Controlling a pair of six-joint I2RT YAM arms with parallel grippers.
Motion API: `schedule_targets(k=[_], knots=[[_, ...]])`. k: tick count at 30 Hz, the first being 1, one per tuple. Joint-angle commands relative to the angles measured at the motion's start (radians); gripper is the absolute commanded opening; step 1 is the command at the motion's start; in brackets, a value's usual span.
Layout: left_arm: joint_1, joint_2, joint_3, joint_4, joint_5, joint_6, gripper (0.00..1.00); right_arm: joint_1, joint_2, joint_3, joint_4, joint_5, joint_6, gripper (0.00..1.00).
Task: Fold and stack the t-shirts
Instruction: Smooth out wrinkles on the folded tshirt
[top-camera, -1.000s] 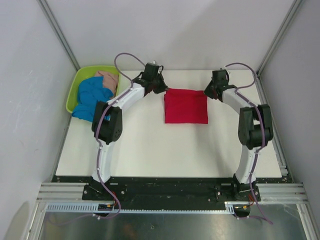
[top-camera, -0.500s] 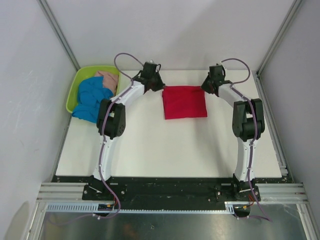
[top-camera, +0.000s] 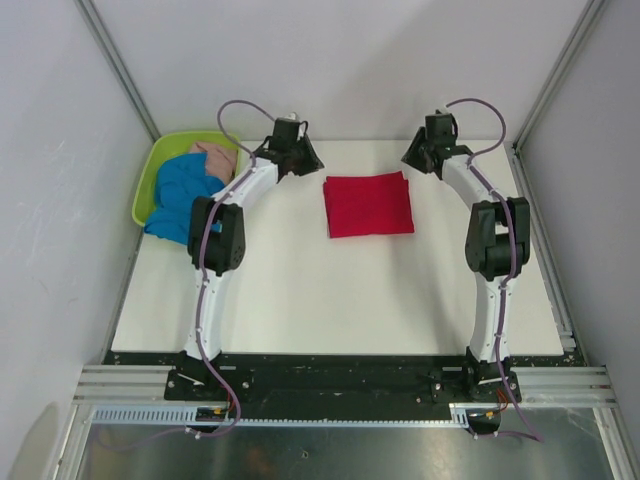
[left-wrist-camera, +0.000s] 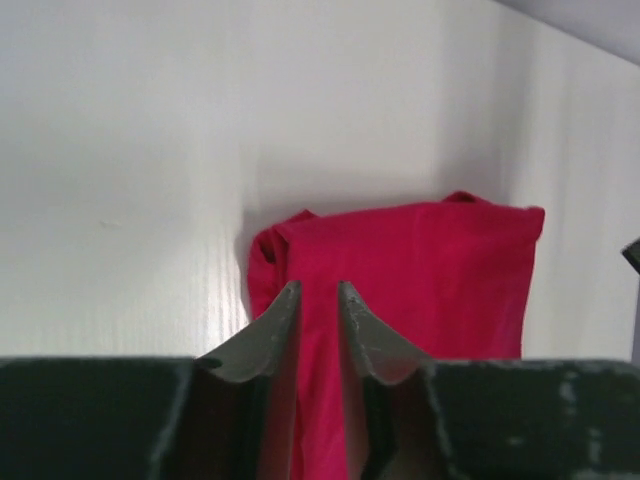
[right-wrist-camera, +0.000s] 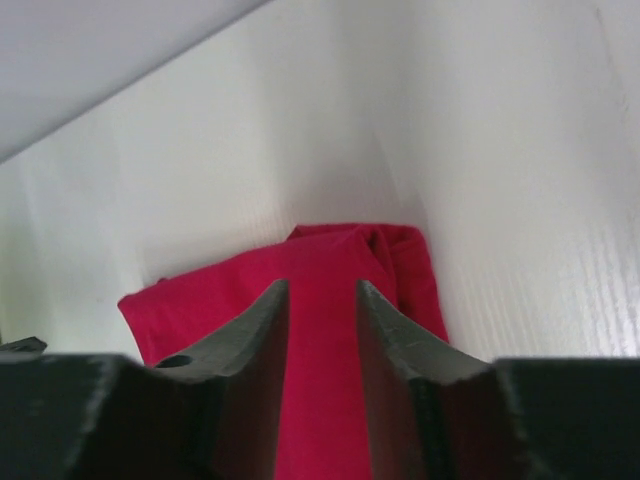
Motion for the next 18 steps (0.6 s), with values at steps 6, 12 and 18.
schedule_targets(k=[6,12,18], knots=[[-0.061,-0.012,-0.029,0.04,0.15,-0.016,0.1,0.014,0.066,0.034,-0.058,-0.108,-0.035,0.29],[-0.053,0.086,0.048,0.046,0.138,-0.046,0.09,-0.018,0.152,0.086,-0.084,-0.135,-0.031,0.29],[-0.027,0.189,0.133,0.046,0.149,-0.079,0.07,-0.054,0.209,0.141,-0.117,-0.157,-0.021,0.3]])
